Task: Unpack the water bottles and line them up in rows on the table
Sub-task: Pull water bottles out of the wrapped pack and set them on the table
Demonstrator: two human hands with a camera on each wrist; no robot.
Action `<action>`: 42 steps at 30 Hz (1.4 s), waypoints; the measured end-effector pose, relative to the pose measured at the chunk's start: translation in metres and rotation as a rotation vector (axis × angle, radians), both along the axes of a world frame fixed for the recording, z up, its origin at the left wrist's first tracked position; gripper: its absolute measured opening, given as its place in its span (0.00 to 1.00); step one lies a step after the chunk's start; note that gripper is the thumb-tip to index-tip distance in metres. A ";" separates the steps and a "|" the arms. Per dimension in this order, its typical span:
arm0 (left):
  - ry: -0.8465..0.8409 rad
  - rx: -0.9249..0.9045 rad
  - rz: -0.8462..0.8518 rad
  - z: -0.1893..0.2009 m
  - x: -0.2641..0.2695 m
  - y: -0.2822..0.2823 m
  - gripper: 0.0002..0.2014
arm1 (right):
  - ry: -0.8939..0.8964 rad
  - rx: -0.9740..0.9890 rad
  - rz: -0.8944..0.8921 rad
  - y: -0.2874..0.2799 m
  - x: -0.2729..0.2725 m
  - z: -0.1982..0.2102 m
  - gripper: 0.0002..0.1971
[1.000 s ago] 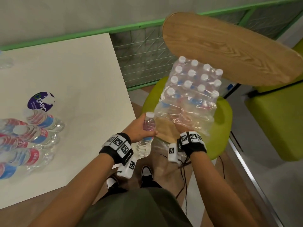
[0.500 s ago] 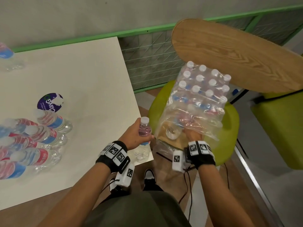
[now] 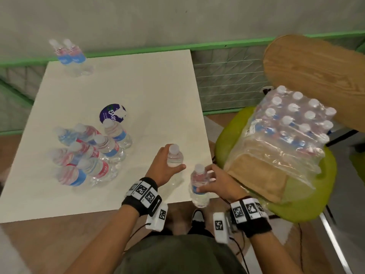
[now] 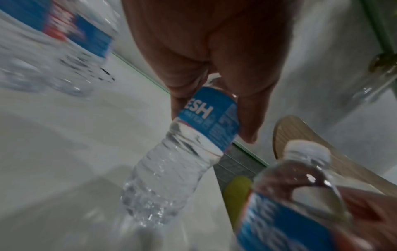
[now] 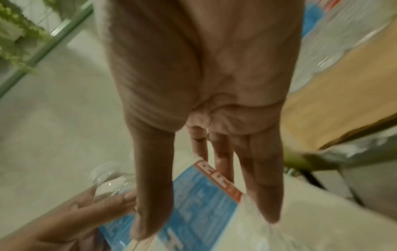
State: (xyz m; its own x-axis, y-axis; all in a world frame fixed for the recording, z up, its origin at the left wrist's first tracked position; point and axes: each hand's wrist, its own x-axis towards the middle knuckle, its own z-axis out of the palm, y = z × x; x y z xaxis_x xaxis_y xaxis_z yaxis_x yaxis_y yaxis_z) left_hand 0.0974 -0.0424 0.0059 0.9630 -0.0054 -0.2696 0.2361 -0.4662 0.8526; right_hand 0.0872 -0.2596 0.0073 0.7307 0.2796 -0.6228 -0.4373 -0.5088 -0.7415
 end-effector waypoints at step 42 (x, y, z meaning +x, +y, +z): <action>-0.382 0.715 0.114 0.002 -0.039 0.122 0.26 | -0.235 0.164 0.062 0.202 0.056 0.004 0.30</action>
State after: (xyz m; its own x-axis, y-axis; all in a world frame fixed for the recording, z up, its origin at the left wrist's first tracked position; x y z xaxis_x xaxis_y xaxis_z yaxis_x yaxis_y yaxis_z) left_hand 0.0585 0.0792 0.0078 0.9733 0.1470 0.1763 0.0683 -0.9187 0.3891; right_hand 0.1434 -0.0578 0.0116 0.8280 0.4111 -0.3813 -0.2160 -0.3937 -0.8935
